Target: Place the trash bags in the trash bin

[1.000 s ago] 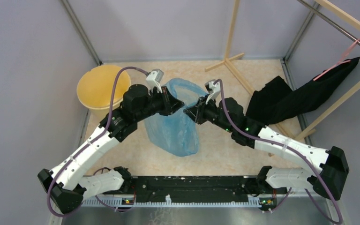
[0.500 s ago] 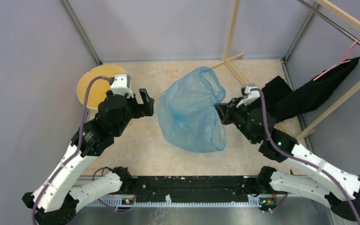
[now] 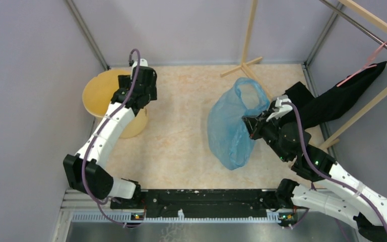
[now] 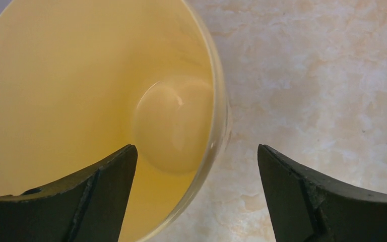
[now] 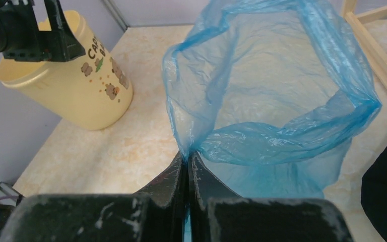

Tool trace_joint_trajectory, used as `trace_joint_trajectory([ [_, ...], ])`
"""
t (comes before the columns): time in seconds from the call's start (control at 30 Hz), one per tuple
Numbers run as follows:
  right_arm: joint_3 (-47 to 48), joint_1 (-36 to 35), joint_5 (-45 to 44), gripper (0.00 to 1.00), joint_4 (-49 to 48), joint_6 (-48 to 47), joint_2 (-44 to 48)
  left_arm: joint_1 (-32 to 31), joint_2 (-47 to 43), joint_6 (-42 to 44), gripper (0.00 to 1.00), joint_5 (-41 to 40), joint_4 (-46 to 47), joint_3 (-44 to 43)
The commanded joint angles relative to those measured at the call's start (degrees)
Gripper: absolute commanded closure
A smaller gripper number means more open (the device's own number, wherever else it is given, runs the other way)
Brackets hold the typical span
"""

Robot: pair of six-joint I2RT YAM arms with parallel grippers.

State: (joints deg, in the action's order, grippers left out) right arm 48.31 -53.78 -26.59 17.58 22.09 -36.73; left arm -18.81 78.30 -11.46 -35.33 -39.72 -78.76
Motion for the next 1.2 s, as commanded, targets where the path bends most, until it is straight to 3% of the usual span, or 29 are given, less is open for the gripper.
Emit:
trace_joint_trajectory([
  [0.0,1.83,-0.02,1.17,1.0,1.62,-0.69,0.77,-0.04,1.89,2.59,0.1,-0.14,3.81,-3.01],
  [0.17,1.18,-0.02,1.54,1.0,0.89,-1.29,0.28,-0.06,0.01,3.86,0.28,1.24,8.04,2.02],
  [0.3,1.37,-0.01,1.51,1.0,0.72,-1.66,-1.01,-0.08,-2.59,4.99,0.52,2.81,10.53,4.52],
  [0.47,2.1,-0.01,1.63,1.0,0.29,-1.62,-2.61,-0.07,-4.17,5.91,0.68,4.53,11.54,6.41],
  [0.57,2.66,0.03,1.67,1.0,0.09,-1.47,-3.52,-0.16,-5.34,6.71,0.77,9.99,11.22,6.27],
  [0.83,4.35,-0.01,0.3,1.0,-0.28,-2.44,-6.5,-1.79,-9.19,2.08,0.95,23.85,9.99,6.25],
  [1.17,8.45,-0.03,-2.34,1.0,-5.26,-9.59,-10.36,-17.95,-12.59,5.9,1.0,30.06,13.36,10.17],
])
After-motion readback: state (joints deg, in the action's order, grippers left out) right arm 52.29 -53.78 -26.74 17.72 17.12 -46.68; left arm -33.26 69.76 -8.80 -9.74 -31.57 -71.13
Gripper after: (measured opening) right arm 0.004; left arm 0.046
